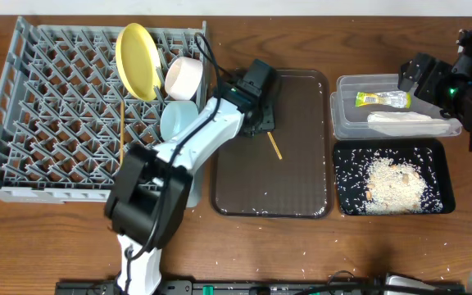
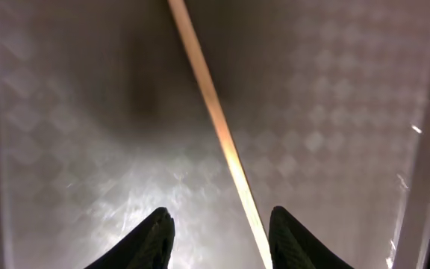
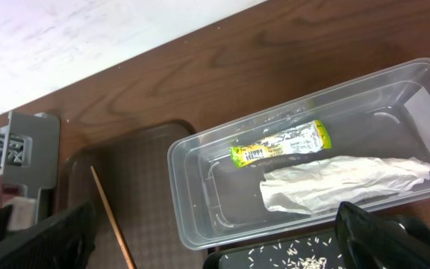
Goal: Sort waste into correct bins and load items into the dishwasher
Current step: 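Reach left gripper back to the tray and grasp the second chopstick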
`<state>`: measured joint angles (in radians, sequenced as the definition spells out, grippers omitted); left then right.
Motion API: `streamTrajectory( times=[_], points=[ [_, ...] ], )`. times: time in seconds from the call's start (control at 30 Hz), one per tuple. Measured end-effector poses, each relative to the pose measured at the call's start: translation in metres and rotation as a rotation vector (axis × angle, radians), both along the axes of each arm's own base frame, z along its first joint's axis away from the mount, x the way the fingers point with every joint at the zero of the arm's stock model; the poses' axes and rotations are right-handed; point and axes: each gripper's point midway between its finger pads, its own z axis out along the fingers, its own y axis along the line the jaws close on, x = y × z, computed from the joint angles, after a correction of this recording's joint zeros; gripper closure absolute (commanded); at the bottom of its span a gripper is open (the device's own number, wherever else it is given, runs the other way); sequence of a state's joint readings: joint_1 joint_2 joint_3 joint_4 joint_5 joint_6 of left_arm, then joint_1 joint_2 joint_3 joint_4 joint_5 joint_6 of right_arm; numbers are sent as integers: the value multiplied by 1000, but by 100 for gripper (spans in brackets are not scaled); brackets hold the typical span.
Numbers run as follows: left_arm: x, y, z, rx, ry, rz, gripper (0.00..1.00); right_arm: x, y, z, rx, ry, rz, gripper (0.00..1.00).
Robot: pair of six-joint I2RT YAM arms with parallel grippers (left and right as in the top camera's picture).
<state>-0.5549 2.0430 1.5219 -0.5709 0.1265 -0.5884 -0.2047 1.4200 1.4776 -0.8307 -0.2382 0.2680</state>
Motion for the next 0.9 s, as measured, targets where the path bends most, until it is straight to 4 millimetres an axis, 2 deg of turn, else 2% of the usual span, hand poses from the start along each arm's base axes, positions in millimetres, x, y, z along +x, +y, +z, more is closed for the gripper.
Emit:
streamTrajectory(
  times=[0.13,0.27,0.47,0.73,0.87,0.9],
  points=[
    [4,-7,-16,-20,16,26,58,0,0,0,0,0,0,1],
    [-1,-17,-27,-22,30,12,58,0,0,0,0,0,0,1],
    [-8,-26,-35,-12,40,10,71,0,0,0,0,0,0,1],
    [-8,-24,-40,-3,46,15,79,0,0,0,0,0,0,1],
    [-8,-24,-40,-1,45,18,92,0,0,0,0,0,0,1],
    [-8,-24,-40,0,45,19,92,0,0,0,0,0,0,1]
  ],
)
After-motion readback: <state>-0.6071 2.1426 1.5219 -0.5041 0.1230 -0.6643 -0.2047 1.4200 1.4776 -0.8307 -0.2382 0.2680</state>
